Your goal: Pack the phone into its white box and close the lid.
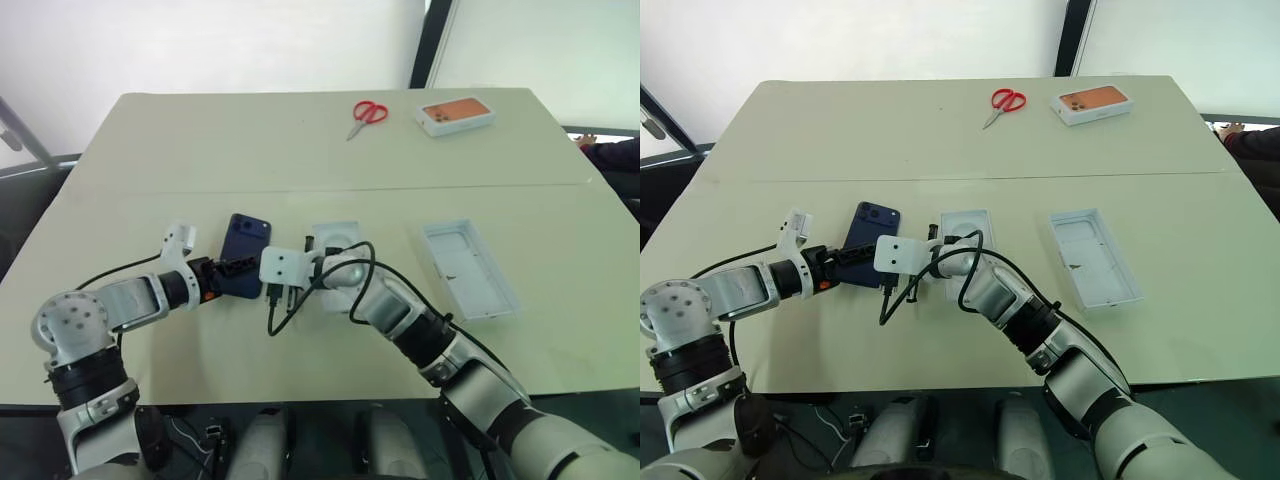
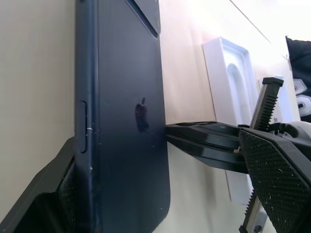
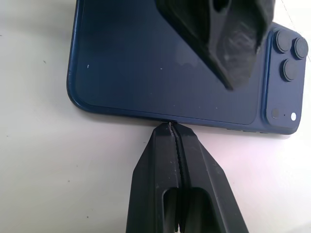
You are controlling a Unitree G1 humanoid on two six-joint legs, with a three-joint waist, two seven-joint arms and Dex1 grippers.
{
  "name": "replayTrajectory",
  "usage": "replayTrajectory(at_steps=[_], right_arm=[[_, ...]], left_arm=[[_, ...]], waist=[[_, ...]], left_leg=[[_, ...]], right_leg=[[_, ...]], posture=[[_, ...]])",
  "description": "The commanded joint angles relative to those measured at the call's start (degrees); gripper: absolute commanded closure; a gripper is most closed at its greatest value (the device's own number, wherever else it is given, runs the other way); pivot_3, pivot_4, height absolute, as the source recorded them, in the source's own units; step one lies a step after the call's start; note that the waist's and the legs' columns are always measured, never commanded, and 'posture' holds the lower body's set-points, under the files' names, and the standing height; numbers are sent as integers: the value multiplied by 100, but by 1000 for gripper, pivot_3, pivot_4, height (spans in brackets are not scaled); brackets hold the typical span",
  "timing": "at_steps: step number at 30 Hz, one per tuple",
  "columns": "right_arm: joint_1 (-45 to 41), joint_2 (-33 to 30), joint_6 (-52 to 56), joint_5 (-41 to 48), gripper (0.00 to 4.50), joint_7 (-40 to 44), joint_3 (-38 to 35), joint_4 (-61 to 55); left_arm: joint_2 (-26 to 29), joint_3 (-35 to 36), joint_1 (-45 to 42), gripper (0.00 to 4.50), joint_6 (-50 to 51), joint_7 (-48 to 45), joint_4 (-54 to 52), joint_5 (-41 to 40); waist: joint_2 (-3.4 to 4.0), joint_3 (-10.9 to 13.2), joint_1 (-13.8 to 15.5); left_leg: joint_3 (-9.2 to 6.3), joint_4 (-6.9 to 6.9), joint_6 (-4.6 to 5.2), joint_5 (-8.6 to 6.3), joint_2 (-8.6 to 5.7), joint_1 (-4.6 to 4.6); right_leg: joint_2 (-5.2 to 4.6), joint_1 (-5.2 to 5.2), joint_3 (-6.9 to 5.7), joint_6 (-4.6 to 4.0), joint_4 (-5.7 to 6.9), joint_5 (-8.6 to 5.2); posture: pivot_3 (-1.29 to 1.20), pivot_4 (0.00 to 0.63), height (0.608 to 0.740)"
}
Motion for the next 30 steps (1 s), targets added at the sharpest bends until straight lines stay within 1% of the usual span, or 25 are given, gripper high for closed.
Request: replayTrajectory(at_steps=[1,6,7,8,12,16,21,24,25,26,30], right_arm=[[-18,103,-109,-22,4473,-30,-69,-111],[-5,59,-95,-36,4473,-34,-112,-144],[-4,51,-94,-39,4500,-35,-116,-149],[-5,34,-93,-51,4500,-38,-120,-164],[-17,-17,-95,-80,4500,-35,-141,-211],[-12,-80,-82,-120,4500,-25,-166,-303],[-1,-280,43,-100,4500,46,-281,-683],[20,-334,262,84,4500,132,-502,-1007],[37,-340,334,141,4500,167,-565,-1114],[55,-364,399,183,4500,211,-612,-1233],[123,-446,642,343,4500,344,-769,-1640]], left_arm=[[37,67,-6,0,178,74,183,-45],[81,355,-109,0,178,167,355,29],[79,389,-123,550,178,185,385,37],[85,416,-128,861,178,182,396,37],[88,521,-137,2833,178,169,371,7],[94,661,-120,2833,178,192,363,-58],[62,825,-89,2833,178,197,349,-173],[-64,984,-118,3662,178,220,337,-199],[-80,1002,-116,4175,178,230,331,-212],[-98,1006,-110,4453,178,251,323,-234],[-150,990,-120,4453,178,324,332,-282]], waist=[[0,0,0],[0,0,-7],[0,0,-11],[-1,0,-15],[-2,2,-16],[-3,2,-11],[-4,3,-12],[-4,3,-11],[-7,2,-2],[-6,2,-6],[-6,2,-5]], left_leg=[[0,0,0,0,0,0],[0,0,-1,0,1,0],[0,0,-1,0,1,0],[0,-1,-1,0,1,0],[0,-2,-3,0,3,-4],[0,-2,-4,0,3,-5],[0,-2,-6,0,3,-7],[1,-2,-6,0,3,-8],[0,-2,-6,0,4,-8],[0,-2,-6,0,5,-8],[0,-3,-6,-1,5,-7]], right_leg=[[0,0,0,0,0,0],[1,-1,0,0,0,0],[1,-1,0,0,0,0],[2,-2,0,0,0,0],[3,-8,0,0,0,0],[2,-8,0,0,0,0],[2,-11,0,0,0,0],[2,-11,0,0,0,0],[2,-11,0,0,0,0],[2,-9,0,0,0,0],[3,-10,0,0,-1,0]], posture=[[0,150,697],[0,150,697],[0,150,697],[0,150,697],[0,150,697],[0,150,697],[0,150,697],[0,150,697],[0,150,697],[0,150,697],[0,150,697]])
